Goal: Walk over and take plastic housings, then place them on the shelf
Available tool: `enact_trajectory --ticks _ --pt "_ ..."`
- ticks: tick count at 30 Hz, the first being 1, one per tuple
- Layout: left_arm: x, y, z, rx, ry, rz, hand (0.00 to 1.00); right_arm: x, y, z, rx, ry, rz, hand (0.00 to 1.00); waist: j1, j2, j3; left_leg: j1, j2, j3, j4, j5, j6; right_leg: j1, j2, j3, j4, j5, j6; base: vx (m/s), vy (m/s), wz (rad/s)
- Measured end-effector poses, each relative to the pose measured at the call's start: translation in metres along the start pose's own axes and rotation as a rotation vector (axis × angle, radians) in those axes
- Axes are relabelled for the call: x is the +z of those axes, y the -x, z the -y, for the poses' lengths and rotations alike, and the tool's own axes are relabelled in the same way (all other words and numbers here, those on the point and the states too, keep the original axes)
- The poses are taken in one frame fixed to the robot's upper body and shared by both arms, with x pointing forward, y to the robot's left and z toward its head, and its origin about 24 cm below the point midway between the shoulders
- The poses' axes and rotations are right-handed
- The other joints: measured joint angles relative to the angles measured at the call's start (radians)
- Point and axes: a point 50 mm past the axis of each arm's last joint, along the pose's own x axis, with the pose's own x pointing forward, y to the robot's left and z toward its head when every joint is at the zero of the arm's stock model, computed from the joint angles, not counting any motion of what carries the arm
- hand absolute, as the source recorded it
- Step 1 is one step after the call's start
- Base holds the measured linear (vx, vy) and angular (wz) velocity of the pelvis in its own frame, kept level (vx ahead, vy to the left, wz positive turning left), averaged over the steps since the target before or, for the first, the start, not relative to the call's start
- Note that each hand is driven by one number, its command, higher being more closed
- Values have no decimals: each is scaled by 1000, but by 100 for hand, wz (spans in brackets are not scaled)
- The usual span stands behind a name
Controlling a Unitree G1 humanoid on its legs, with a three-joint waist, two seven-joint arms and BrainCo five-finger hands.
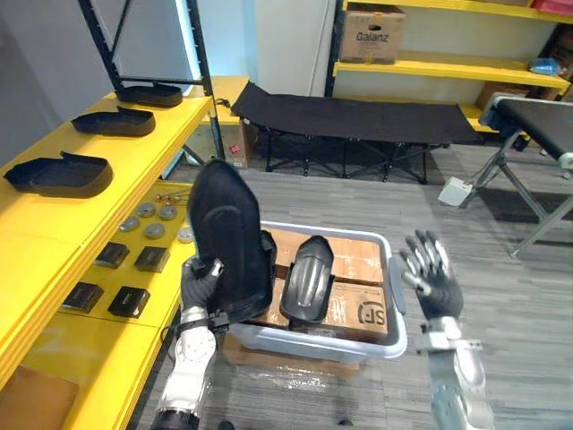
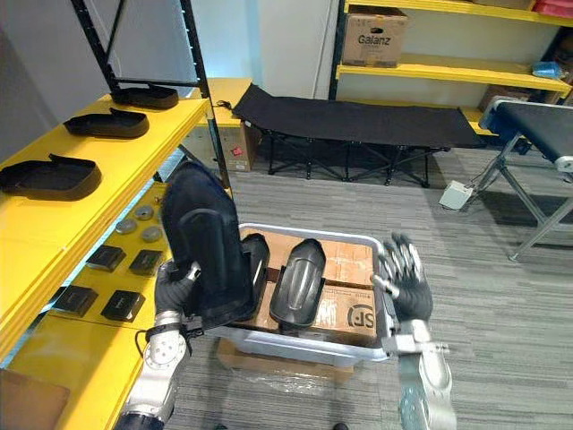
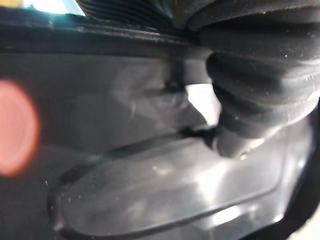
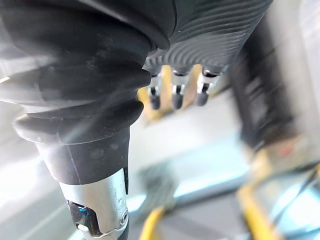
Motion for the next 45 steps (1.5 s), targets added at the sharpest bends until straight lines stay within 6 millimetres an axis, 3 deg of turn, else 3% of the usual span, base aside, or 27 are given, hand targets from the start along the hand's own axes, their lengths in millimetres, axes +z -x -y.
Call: enact_trajectory --ticks 4,8,16,19,21,24,25,27,32,35,38,40,41,42,43,44,45 --pt "11 12 -3 -11 184 35 100 -12 19 32 -220 159 -70 0 -10 10 -7 0 0 -3 0 -2 0 1 0 0 3 -6 3 0 0 0" --pt "21 18 -7 -30 251 73 100 -15 22 33 -255 161 -62 0 -7 19 -12 0 0 -10 0 -2 0 1 0 -2 11 -12 5 -7 1 4" --pt "45 18 -8 -44 293 172 100 -22 9 8 -145 171 -76 0 31 19 -11 -24 -15 -89 0 -1 2 14 -15 -62 46 -44 17 -14 8 29" --pt "55 18 -10 -38 296 215 100 -20 -8 -11 -72 196 -42 0 51 17 0 -42 -33 -153 0 11 14 34 -29 -116 78 -72 29 10 1 63" --pt "55 18 -11 -46 290 220 100 -17 -11 -12 -79 200 -25 0 42 16 1 -77 -53 -259 0 18 23 36 -6 -59 146 -166 33 12 -60 123" --pt "57 17 -14 -65 278 234 100 -15 -9 -8 -115 204 -7 0 37 2 7 -111 -89 -390 0 40 32 39 38 22 221 -272 7 65 -137 145" --pt "57 16 -18 -60 271 238 100 -13 -11 -9 -117 203 6 0 60 0 9 -123 -94 -418 1 44 26 38 36 -8 237 -280 -1 87 -86 84" --pt "58 15 -25 -44 264 244 100 -9 -17 -15 -99 200 32 0 70 -3 17 -137 -106 -476 6 62 17 64 37 -63 244 -281 -4 110 -57 85" --pt "60 24 -39 15 298 241 100 0 -40 -43 -2 227 98 0 100 -9 52 -126 -114 -505 6 62 17 95 39 -62 236 -287 -14 27 -29 27" --pt "56 30 -43 51 320 220 100 1 -44 -53 21 218 112 0 103 1 77 -121 -118 -523 6 60 19 108 40 -76 240 -303 -20 -82 -28 16" --pt "51 35 -47 86 329 197 100 0 -42 -49 6 222 102 0 98 12 93 -124 -121 -540 6 71 26 126 42 -122 253 -325 -28 -92 -44 52" --pt "51 35 -44 66 343 199 100 -1 -33 -34 -50 235 86 0 69 12 93 -159 -119 -450 4 76 106 163 38 -230 255 -329 -21 -29 -54 150" --pt "52 33 -40 28 351 208 100 3 -26 -21 -104 245 94 0 52 10 95 -185 -117 -343 7 58 196 193 34 -313 240 -324 -15 6 -48 187" --pt "53 31 -37 8 355 213 100 7 -23 -15 -136 251 104 0 45 10 98 -199 -115 -279 20 37 241 207 31 -348 234 -322 -11 0 -42 227" --pt "53 28 -29 -38 369 218 100 15 -19 -3 -196 263 131 0 36 21 117 -232 -103 -144 80 -23 320 243 30 -404 227 -315 -14 -24 -6 208" --pt "51 26 -22 -75 396 208 100 23 -15 7 -247 275 159 0 34 33 129 -246 -78 -20 128 -89 319 274 29 -439 219 -311 -17 -15 23 186" --pt "50 27 -21 -82 403 202 100 25 -14 9 -259 281 166 0 37 28 133 -250 -68 41 144 -111 288 283 19 -448 209 -312 -17 1 63 118"
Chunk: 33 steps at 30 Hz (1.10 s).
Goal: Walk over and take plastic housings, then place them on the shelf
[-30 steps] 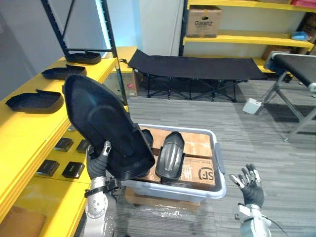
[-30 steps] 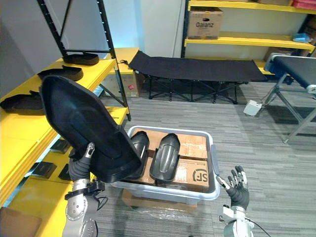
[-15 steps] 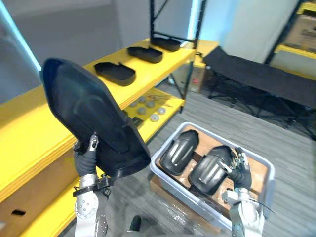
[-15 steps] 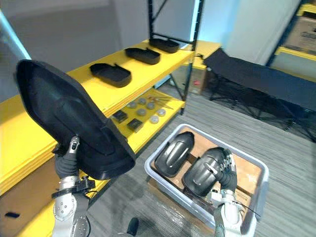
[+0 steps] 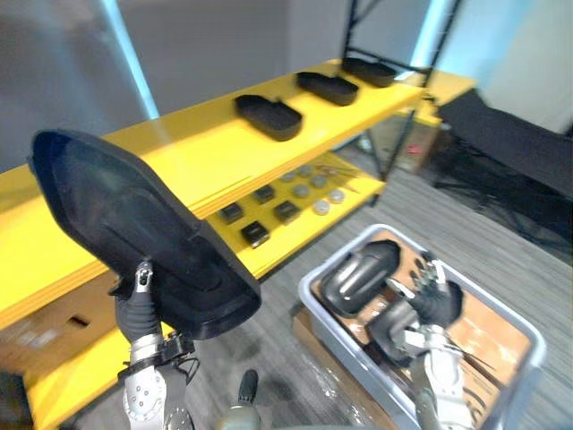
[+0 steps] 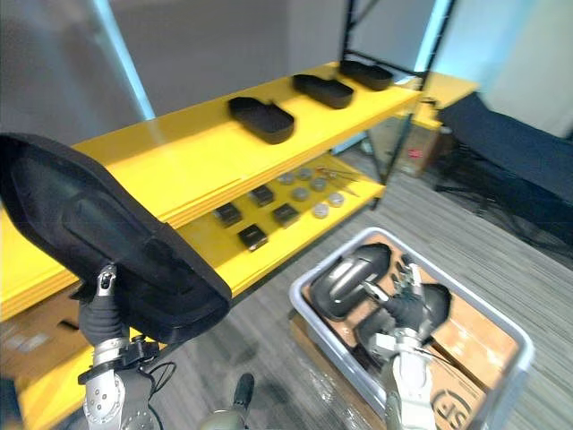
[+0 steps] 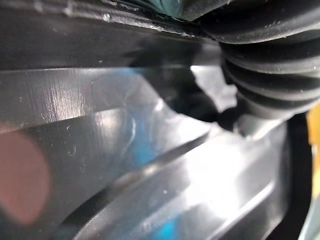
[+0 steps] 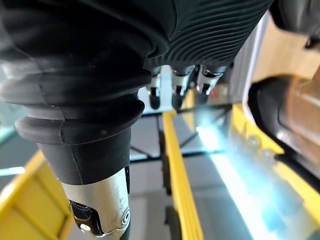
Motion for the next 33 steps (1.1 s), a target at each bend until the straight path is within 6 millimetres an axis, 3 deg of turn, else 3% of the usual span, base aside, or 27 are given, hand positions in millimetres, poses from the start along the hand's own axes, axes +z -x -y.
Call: enact_trajectory --ticks 1,2,3,4,7,8,9,12,14,16,20,22,23,25,26,27,28,29,30,31,32,33 --pt "-1 0 1 -6 8 -3 100 1 0 2 -13 1 8 0 1 2 -2 -19 14 54 42 2 -16 4 -19 -7 -8 -21 -15 42 93 66" --pt "-3 0 2 -13 15 -15 100 4 -3 1 -19 2 26 0 4 22 0 -43 26 59 163 17 -29 0 -31 -6 5 -54 3 103 109 49" --pt "-9 2 2 -14 12 -44 100 3 -2 2 -26 27 25 0 -2 43 -9 -10 33 75 158 64 -99 0 -32 2 20 -64 19 116 79 31" --pt "-11 2 3 -19 14 -57 100 1 1 2 -31 34 15 0 -4 44 -10 0 29 84 139 96 -125 -1 -38 3 30 -64 25 113 63 4" --pt "-14 2 4 -59 0 -82 100 -8 9 -6 -32 -2 -24 0 0 13 5 16 5 98 130 100 -130 -15 -73 78 34 -43 31 82 71 -27" --pt "-13 0 2 -78 -20 -84 100 -7 7 -9 -21 -9 -17 0 7 -13 19 9 -1 44 168 92 -137 -28 -84 124 36 -41 28 34 36 -79" --pt "-12 1 -2 -72 -32 -95 100 -2 2 -14 2 -17 6 0 25 -26 26 -3 0 -72 216 71 -166 -37 -87 177 33 -36 25 29 11 -96" --pt "-12 4 -8 -54 -45 -107 100 7 -6 -23 66 -26 52 0 24 -25 26 -8 3 -189 257 17 -221 -49 -86 239 23 -23 45 36 19 -70" --pt "-12 4 -7 -56 -42 -107 100 7 -5 -27 114 -25 49 0 20 -20 25 -6 1 -183 220 14 -220 -77 -92 256 30 -20 49 -54 84 -15" --pt "-14 6 -7 -48 -32 -112 100 5 -2 -31 154 -28 40 0 16 -12 31 11 -14 -178 141 56 -219 -93 -101 253 34 -18 54 -84 50 12" --pt "-17 9 0 -62 -30 -127 100 7 -2 -31 161 -30 50 0 11 43 43 25 -41 -210 -5 122 -207 -107 -104 176 43 -19 56 -108 21 51" --pt "-17 9 0 -60 -34 -123 100 7 -2 -32 160 -39 57 0 17 56 52 -2 -44 -203 8 121 -204 -104 -116 137 36 -25 55 -51 68 59" --pt "-12 8 -1 -54 -62 -101 100 8 -3 -35 167 -40 64 0 31 60 54 -42 -44 -186 97 105 -182 -91 -122 117 42 -35 64 29 80 42" --pt "-5 5 -5 -45 -79 -69 100 7 -2 -39 162 -46 67 0 46 33 65 -65 -63 -179 201 52 -168 -66 -151 96 64 -58 44 122 118 25" --pt "0 4 -9 -30 -89 -47 100 8 -1 -40 160 -45 73 0 61 14 73 -76 -80 -157 311 -47 -140 -62 -174 117 151 -73 0 181 140 10" --pt "1 3 -10 -26 -94 -42 100 8 -2 -41 168 -43 78 0 58 13 75 -82 -83 -161 339 -70 -145 -84 -192 140 229 -66 -18 217 179 29" --pt "3 2 -12 -24 -118 -36 100 7 0 -42 167 -48 76 0 54 8 78 -70 -98 -179 344 -94 -136 -159 -210 236 397 -11 -106 168 166 42" --pt "4 2 -12 -27 -136 -31 100 7 0 -43 165 -51 76 0 50 5 80 -57 -103 -190 330 -97 -131 -202 -210 282 466 49 -139 274 232 63" --pt "8 0 -13 -26 -168 -12 100 7 1 -44 166 -54 77 0 42 2 78 -23 -100 -234 282 -99 -125 -282 -186 374 591 95 -78 233 140 58" --pt "9 -1 -14 -22 -179 -4 100 7 2 -46 174 -49 80 0 38 -3 76 -14 -99 -251 265 -95 -117 -305 -160 392 598 50 -57 306 132 71" --pt "11 -2 -17 -9 -197 7 100 8 2 -49 189 -44 95 0 34 -20 73 19 -97 -277 232 -89 -106 -336 -118 408 574 -18 -54 288 59 54" --pt "12 -2 -19 13 -204 12 100 11 2 -49 201 -42 117 0 35 -19 77 56 -94 -296 207 -94 -103 -357 -78 408 508 -42 -69 309 62 44"
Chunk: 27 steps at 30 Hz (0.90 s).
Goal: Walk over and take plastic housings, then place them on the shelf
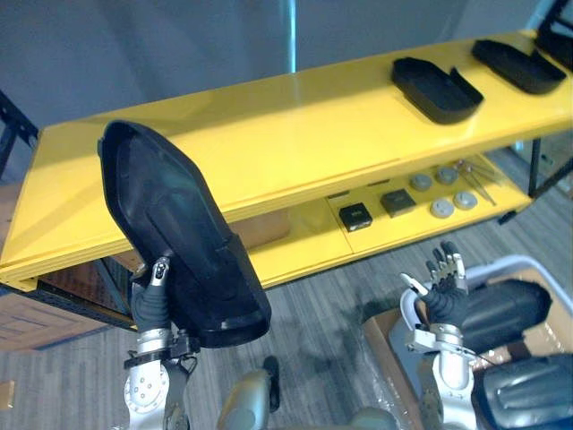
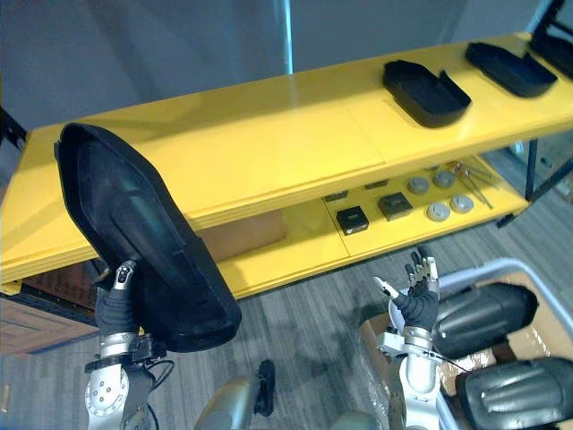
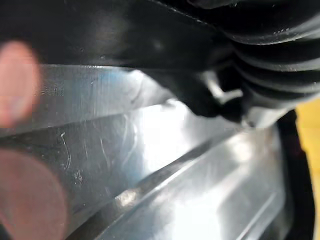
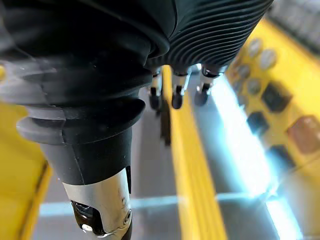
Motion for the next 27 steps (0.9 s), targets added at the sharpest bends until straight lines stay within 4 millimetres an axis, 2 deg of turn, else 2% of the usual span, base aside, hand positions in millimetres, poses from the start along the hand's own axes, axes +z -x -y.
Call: enact_trajectory --ticks 3,6,7,8,9,10,11,12,13,14,15,17,22,27 --pt "5 -3 -3 29 -6 25 100 15 -6 6 20 22 83 0 -2 7 0 56 18 -36 -8 -35 -2 -53 61 20 -139 3 -2 278 13 39" --pt "10 -11 -2 40 -4 68 100 37 -16 18 40 82 196 0 -11 4 -2 93 27 -107 1 -59 -40 -96 104 99 -315 57 38 273 -80 77" --pt "13 -11 -1 35 -5 87 100 47 -19 21 38 90 240 0 -16 -18 -19 97 13 -141 4 -72 -55 -95 96 106 -366 107 41 275 -220 117" --pt "16 -12 -2 26 -14 108 100 55 -23 20 37 89 281 0 -18 -50 -39 96 -5 -165 7 -86 -76 -79 87 112 -422 190 19 277 -262 109" --pt "18 -13 -2 17 -19 115 100 58 -25 20 29 87 292 0 -17 -72 -53 93 -15 -160 9 -95 -87 -62 71 105 -445 252 19 329 -424 103" --pt "14 -12 2 17 6 102 100 62 -32 23 20 104 307 0 -17 -47 -61 92 50 -90 22 -134 -96 -13 90 44 -475 254 54 236 -364 91" --pt "12 -10 8 -1 26 93 100 67 -36 27 6 120 321 0 -21 -22 -67 94 110 3 24 -133 -97 19 104 9 -511 252 48 286 -396 108" --pt "9 -8 19 -36 65 87 100 75 -44 34 -31 149 336 0 -21 28 -76 118 169 87 -24 -89 -137 56 120 -28 -550 255 43 145 -157 73" --pt "9 -8 21 -43 72 87 100 76 -45 35 -42 152 337 0 -21 34 -78 126 172 93 -41 -74 -150 59 122 -32 -553 255 43 177 -126 48" --pt "10 -9 26 -65 87 94 100 76 -49 38 -83 148 331 0 -14 51 -88 164 171 111 -113 -35 -174 66 121 -33 -561 255 43 125 -37 3" --pt "13 -9 27 -75 87 110 100 75 -49 38 -110 136 325 0 -13 60 -93 187 166 120 -150 -23 -175 67 122 -25 -564 255 43 171 -41 -13" --pt "22 -14 30 -96 93 168 100 73 -47 40 -168 114 318 0 -14 64 -95 210 164 145 -167 -18 -169 73 125 -3 -578 255 43 127 -2 -34" --pt "31 -22 31 -107 98 227 100 68 -25 52 -299 106 301 0 -48 30 -79 257 153 223 -194 -23 -162 72 124 64 -596 259 49 36 27 -39" --pt "36 -28 39 -148 108 254 100 78 -8 50 -243 119 321 0 -89 33 -78 288 145 280 -206 -31 -155 71 124 119 -618 276 62 0 30 -32"
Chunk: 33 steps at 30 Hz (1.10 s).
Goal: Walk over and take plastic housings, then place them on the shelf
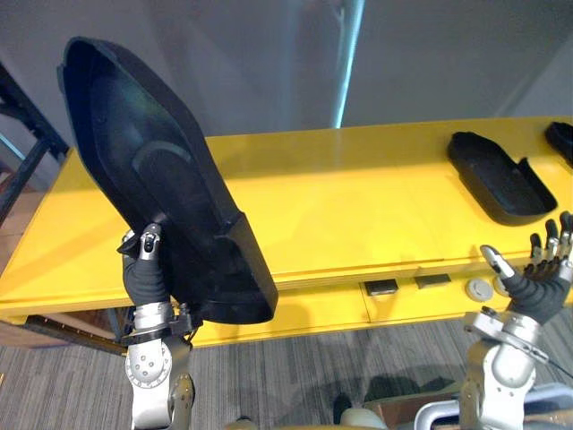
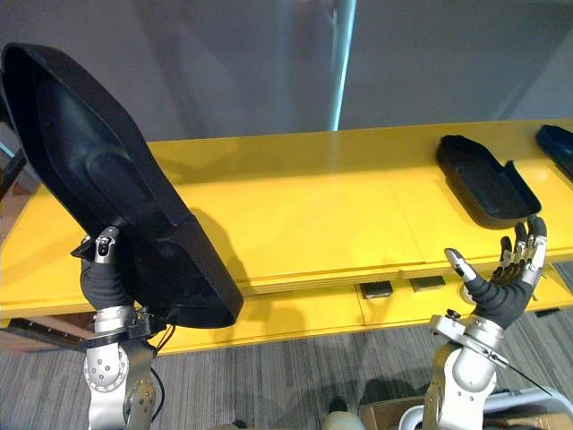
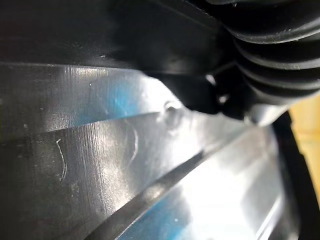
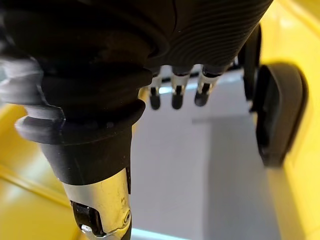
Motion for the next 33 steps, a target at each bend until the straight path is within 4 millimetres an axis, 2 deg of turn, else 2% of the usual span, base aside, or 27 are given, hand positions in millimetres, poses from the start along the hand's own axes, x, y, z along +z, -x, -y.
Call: enact_trajectory --ticks 3,4,6,7,11,13,16,18,20,22,24,28,29,31,33 --pt "-2 -15 10 -48 12 -14 100 7 3 0 44 9 18 0 -5 6 -1 18 0 28 -11 0 0 -3 5 27 -4 5 1 -17 8 -28" --pt "-7 -25 15 -82 9 -36 100 10 3 -1 68 10 30 0 -14 11 -4 18 0 37 -11 0 0 -9 6 33 -4 9 2 -38 5 -25" --pt "-19 -40 18 -114 -11 -101 100 11 1 -6 117 3 42 0 -29 22 -10 19 -1 59 -12 0 0 -20 9 55 -9 20 1 -38 7 -33" --pt "-32 -50 18 -112 -27 -158 100 12 -1 -10 157 2 47 0 -38 28 -14 23 -1 79 -12 0 0 -24 10 71 -19 30 2 -26 8 -44" --pt "-72 -80 7 -27 -91 -360 100 19 -6 -21 303 6 86 0 -91 37 -13 41 0 132 -13 0 0 -38 23 129 -26 51 1 -31 1 -43" --pt "-83 -87 -1 3 -104 -424 100 23 -8 -24 345 -10 103 0 -111 41 -11 53 0 148 -16 0 0 -38 27 148 -32 57 1 -29 -5 -38" --pt "-90 -107 -11 50 -152 -477 100 24 -9 -26 412 -24 103 0 -135 56 -3 62 -2 188 -21 -1 2 -53 36 192 -44 77 1 -44 -4 -43" --pt "-94 -121 -19 98 -168 -535 100 23 -7 -33 488 -63 89 0 -167 69 5 64 -2 197 -23 -1 2 -53 37 202 -62 89 1 -41 -17 -18" --pt "-97 -130 -24 131 -186 -581 100 23 -6 -38 547 -68 84 0 -175 78 10 64 -3 219 -23 -1 2 -59 39 223 -75 98 1 -49 -20 -27" --pt "-100 -135 -29 157 -175 -635 100 23 -6 -41 592 -80 76 0 -192 86 14 56 -4 226 -23 -1 2 -69 39 230 -85 109 0 -35 -24 -19" --pt "-108 -130 -38 182 -200 -725 100 23 -7 -45 634 -79 72 0 -216 92 19 53 -5 237 -23 0 2 -77 40 243 -88 113 0 -26 -25 -12" --pt "-122 -118 -45 222 -194 -864 100 23 -9 -48 666 -88 61 0 -228 91 40 45 -12 247 -23 1 4 -94 37 258 -86 119 5 -29 -16 -11" --pt "-123 -118 -46 238 -192 -875 100 24 -9 -49 672 -97 64 0 -229 90 48 41 -15 249 -23 2 5 -101 36 262 -84 120 6 -48 -8 -3" --pt "-116 -129 -43 259 -184 -843 100 27 -11 -51 678 -106 81 0 -232 95 58 21 -22 248 -22 6 12 -121 24 267 -83 121 9 -45 -7 -1" --pt "-109 -137 -48 294 -141 -824 100 35 -16 -61 708 -126 122 0 -243 99 96 16 -32 252 -17 6 12 -137 15 277 -69 121 9 -54 5 -8"
